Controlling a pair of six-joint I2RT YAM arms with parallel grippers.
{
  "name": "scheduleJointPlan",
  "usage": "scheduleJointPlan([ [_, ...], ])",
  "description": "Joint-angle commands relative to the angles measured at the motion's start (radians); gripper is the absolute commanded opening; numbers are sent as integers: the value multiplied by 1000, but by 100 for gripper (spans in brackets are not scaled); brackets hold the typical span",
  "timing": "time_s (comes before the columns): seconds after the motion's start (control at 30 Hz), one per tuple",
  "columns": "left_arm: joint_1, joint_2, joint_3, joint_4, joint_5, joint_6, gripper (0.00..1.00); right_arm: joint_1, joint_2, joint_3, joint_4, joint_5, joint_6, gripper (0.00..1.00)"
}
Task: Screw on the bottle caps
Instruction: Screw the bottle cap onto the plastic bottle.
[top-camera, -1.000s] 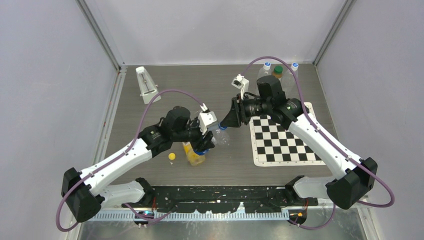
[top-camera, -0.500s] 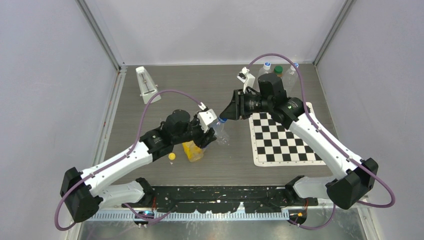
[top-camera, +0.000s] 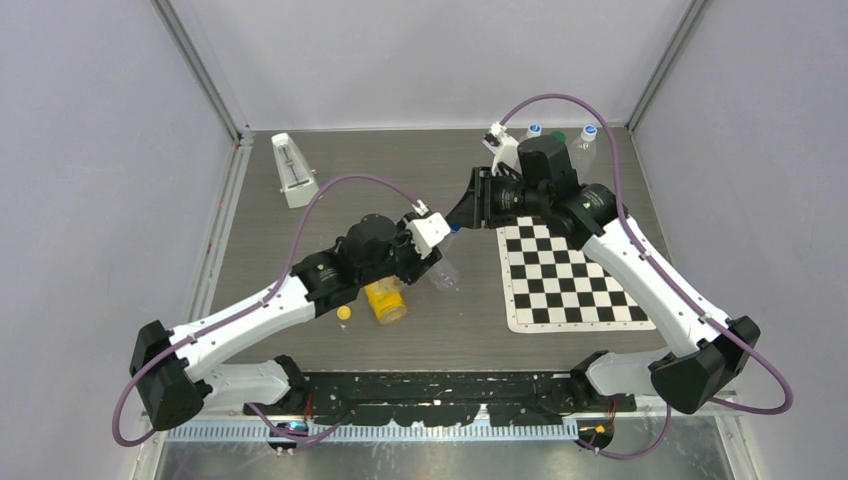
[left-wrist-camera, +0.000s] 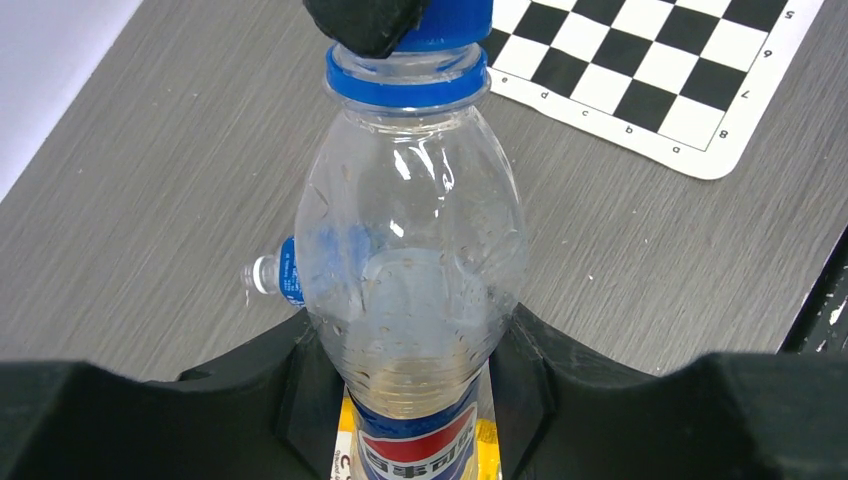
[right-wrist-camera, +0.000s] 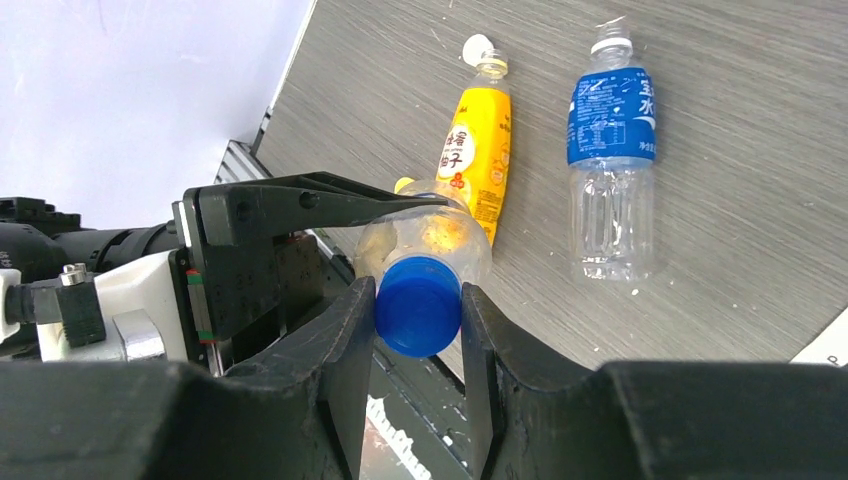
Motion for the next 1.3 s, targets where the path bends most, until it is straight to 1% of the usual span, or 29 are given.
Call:
scheduleJointPlan([
  [0.0, -4, -11, 142, 198, -18, -4, 0, 39, 24, 3, -169, -33, -65, 0],
  [0.07, -3, -7, 150, 195, -8, -16, 0, 39, 31, 7, -181, -48, -84, 0],
  [0.13, -3, 0, 166, 146, 5, -21, 0, 39, 36, 9, -185, -69, -99, 0],
  [0.2, -3, -7, 158, 152, 5, -29, 0, 39, 36, 9, -184, -62, -100, 0],
  [0.33, -3, -17, 117, 241, -12, -40, 0, 38, 39, 3, -165, -54, -51, 0],
  [0.5, -3, -13, 61, 359, -45, -7, 0, 38, 44, -4, -143, -28, 44, 0],
  [0.67, -4, 15, 72, 360, -88, 56, 0, 38, 58, 7, -179, 29, 84, 0],
  [0.87, -32, 48, 91, 382, -147, 123, 0, 48, 72, -6, -172, 65, 136, 0],
  [1.0, -70, 64, 71, 453, -213, 186, 0, 48, 70, -31, -133, 83, 208, 0],
  [1.1, -97, 73, 45, 518, -266, 243, 0, 49, 64, -55, -90, 88, 298, 0],
  [1.27, -139, 76, -14, 649, -320, 350, 0, 48, 60, -77, -47, 102, 408, 0],
])
